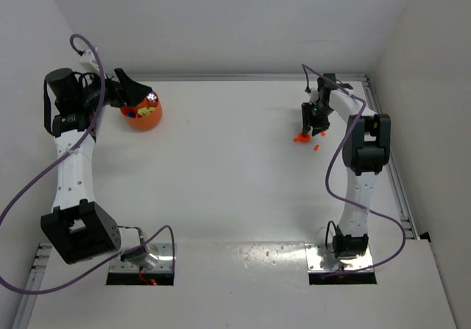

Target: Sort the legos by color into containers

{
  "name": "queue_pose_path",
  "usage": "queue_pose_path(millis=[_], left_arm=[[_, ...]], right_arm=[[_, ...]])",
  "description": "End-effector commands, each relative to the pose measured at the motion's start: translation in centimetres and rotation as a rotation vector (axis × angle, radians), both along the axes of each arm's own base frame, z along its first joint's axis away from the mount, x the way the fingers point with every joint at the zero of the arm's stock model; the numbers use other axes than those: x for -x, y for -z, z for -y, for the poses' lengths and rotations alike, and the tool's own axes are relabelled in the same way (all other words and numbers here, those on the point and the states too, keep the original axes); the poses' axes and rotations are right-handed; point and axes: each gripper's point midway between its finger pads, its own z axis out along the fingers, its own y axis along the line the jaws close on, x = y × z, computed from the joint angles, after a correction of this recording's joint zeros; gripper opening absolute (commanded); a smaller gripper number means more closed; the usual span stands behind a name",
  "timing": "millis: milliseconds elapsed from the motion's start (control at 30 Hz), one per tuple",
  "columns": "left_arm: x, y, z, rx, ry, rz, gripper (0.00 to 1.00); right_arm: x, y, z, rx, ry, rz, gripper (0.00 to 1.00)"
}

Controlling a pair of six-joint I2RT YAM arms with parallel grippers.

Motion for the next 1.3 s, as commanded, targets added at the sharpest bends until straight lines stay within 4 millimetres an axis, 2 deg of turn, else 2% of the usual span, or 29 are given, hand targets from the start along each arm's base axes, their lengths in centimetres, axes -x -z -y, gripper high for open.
queue_pose_path(millis=[0, 300, 700, 1000, 1133, 1267], left_arm=[[0.0, -1.0, 0.3, -0.021, 0.014, 0.050, 1.00], [0.0, -1.0, 0.3, -0.021, 0.014, 0.050, 1.00], [0.0, -0.6, 0.3, -0.018, 0.014, 0.041, 1.00], [-0.1, -0.8, 0.2, -0.023, 0.005, 0.049, 1.00], [-0.3, -0.1, 0.1, -0.017, 0.005, 0.032, 1.00], [-0.4, -0.2, 0.1, -0.020, 0.005, 0.040, 1.00]], right_arm=[[-1.0, -1.4, 0.2, -0.010, 0.021, 0.041, 0.43], [-1.0, -1.4, 0.2, -0.012, 0.030, 0.040, 0.37], [-0.8, 0.4, 0.3, -0.003, 0.033, 0.002, 0.35], [-0.8, 1.4, 0.5, 0.006, 0.035, -0.017, 0.29], [-1.1, 1.2, 0.5, 0.006, 0.035, -0.008, 0.20], [-1.0, 0.8, 0.3, -0.002, 0.024, -0.006, 0.08]])
